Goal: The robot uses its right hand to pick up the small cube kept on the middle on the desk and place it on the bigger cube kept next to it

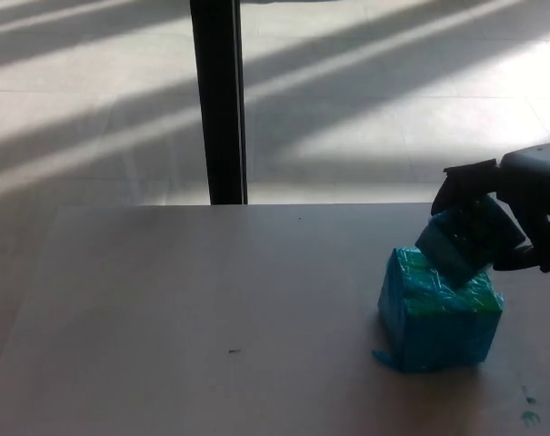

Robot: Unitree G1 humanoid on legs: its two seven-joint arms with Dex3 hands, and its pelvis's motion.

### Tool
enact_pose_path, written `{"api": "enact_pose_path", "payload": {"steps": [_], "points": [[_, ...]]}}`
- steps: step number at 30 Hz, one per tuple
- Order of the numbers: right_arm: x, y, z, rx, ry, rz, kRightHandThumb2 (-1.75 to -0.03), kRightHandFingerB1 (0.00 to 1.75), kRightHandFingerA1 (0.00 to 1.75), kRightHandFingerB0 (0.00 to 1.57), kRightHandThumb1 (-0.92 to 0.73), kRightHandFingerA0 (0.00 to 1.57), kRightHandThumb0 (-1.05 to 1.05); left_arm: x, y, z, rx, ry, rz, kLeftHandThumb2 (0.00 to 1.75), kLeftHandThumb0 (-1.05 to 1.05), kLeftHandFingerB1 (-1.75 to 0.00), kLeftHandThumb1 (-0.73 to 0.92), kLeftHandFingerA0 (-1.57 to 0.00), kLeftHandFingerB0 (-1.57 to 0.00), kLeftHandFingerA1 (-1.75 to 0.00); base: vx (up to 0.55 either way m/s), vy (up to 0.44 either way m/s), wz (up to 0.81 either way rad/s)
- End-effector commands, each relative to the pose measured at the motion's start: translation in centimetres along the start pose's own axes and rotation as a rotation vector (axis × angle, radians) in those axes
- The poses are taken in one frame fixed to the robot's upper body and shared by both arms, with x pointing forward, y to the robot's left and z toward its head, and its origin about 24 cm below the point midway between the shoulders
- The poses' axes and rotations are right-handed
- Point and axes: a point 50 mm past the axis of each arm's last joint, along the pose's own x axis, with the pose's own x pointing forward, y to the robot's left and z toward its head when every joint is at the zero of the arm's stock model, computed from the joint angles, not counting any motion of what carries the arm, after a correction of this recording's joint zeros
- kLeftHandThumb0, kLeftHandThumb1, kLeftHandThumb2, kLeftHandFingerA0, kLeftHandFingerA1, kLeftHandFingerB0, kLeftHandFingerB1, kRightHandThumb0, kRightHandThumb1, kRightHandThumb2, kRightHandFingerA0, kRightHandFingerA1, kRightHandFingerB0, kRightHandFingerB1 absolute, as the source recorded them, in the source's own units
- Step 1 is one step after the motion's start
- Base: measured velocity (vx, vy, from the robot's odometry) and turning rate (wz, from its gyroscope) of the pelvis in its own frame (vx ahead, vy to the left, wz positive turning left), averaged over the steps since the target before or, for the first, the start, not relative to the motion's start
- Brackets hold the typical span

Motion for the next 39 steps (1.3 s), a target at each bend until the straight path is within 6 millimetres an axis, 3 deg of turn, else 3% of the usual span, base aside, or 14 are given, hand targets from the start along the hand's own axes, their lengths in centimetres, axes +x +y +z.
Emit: {"api": "enact_pose_path", "payload": {"steps": [1,13,14,16,17,24,25,26,27,28,31,32,34,39], "points": [[0.3,0.2,-0.2,0.003,0.013,0.041,-0.81,0.9,1.39,0.88,-0.63,0.9,-0.21,-0.2,0.7,0.6,0.007,-0.013,0.021,0.61,-0.72,-0.4,0.69,-0.47,-0.46,-0.56,0.0,0.0,0.0],[1.0,1.4,-1.0,0.016,0.048,0.064,-0.85,0.91,1.38,0.88,-0.61,0.89,-0.21,-0.1,0.6,1.1,0.028,-0.022,0.019,0.61,-0.73,-0.39,0.7,-0.5,-0.48,-0.58,0.0,0.0,0.0],[1.2,1.7,-0.9,0.014,0.055,0.075,-0.81,0.89,1.39,0.88,-0.61,0.88,-0.22,-0.1,0.6,1.1,0.025,-0.023,0.017,0.94,-0.71,-0.53,0.54,-0.46,-0.42,-0.64,0.0,0.0,0.0],[1.2,1.8,-0.9,0.013,0.058,0.078,-0.81,0.89,1.39,0.88,-0.61,0.88,-0.22,-0.1,0.6,1.2,0.025,-0.023,0.016,0.94,-0.71,-0.53,0.54,-0.46,-0.42,-0.64,0.0,0.0,0.0],[1.3,1.9,-0.9,0.017,0.056,0.08,-0.83,0.93,1.43,0.86,-0.63,0.87,-0.21,-0.1,0.5,1.1,0.02,-0.022,0.014,0.61,-0.72,-0.4,0.69,-0.47,-0.46,-0.56,0.0,0.0,0.0],[2.1,2.5,-0.5,0.042,0.056,0.063,-0.74,0.82,1.52,0.79,-0.69,0.78,-0.23,-0.1,0.5,1.1,0.014,-0.026,0.004,0.61,-0.72,-0.4,0.69,-0.46,-0.46,-0.57,0.0,0.0,0.0],[2.2,2.4,-0.5,0.039,0.064,0.059,-0.69,0.59,1.48,0.64,-0.76,0.71,-0.26,-0.1,0.5,1.3,0.019,-0.03,0.008,0.61,-0.73,-0.41,0.69,-0.46,-0.48,-0.57,0.0,0.0,0.0],[2.3,2.3,-0.5,0.038,0.079,0.068,-0.62,0.37,1.05,0.39,-0.79,0.73,-0.35,-0.1,0.5,1.4,0.018,-0.034,0.011,0.61,-0.74,-0.42,0.67,-0.47,-0.49,-0.58,0.0,0.0,0.0],[2.2,2.3,-0.5,0.039,0.099,0.082,-0.63,0.32,0.91,0.28,-0.76,0.7,-0.35,-0.1,0.5,1.4,0.017,-0.036,0.01,0.61,-0.74,-0.4,0.68,-0.45,-0.47,-0.57,0.0,0.0,0.0],[2.2,2.3,-0.5,0.041,0.103,0.083,-0.63,0.32,0.91,0.28,-0.76,0.7,-0.35,-0.1,0.5,1.4,0.021,-0.036,0.007,0.61,-0.74,-0.4,0.68,-0.45,-0.47,-0.57,0.0,0.0,0.0],[2.0,2.2,-0.5,-0.019,0.128,0.091,-0.64,0.2,0.48,0.08,-0.69,0.19,-0.45,0.0,0.5,1.5,0.003,-0.026,0.017,0.61,-0.71,-0.38,0.68,-0.46,-0.44,-0.55,0.0,0.0,0.0],[2.0,2.2,-0.5,-0.041,0.132,0.081,-0.81,0.21,0.47,0.0,-0.57,0.03,-0.53,0.0,0.5,1.5,0.0,-0.026,0.012,0.61,-0.72,-0.4,0.68,-0.47,-0.47,-0.57,0.0,0.0,0.0],[1.8,2.0,-0.5,-0.097,0.138,0.071,-0.77,0.01,0.03,0.0,-0.47,0.0,-0.84,-0.1,0.5,1.5,0.021,-0.024,0.007,0.62,-0.73,-0.38,0.71,-0.45,-0.44,-0.55,0.0,0.0,0.0],[1.4,1.6,-0.4,-0.2,0.158,0.052,-0.86,0.0,0.09,0.0,-0.53,0.0,-0.93,-0.1,0.5,1.5,0.04,-0.033,0.002,0.61,-0.72,-0.39,0.7,-0.44,-0.43,-0.56,0.0,0.0,0.0]]}}
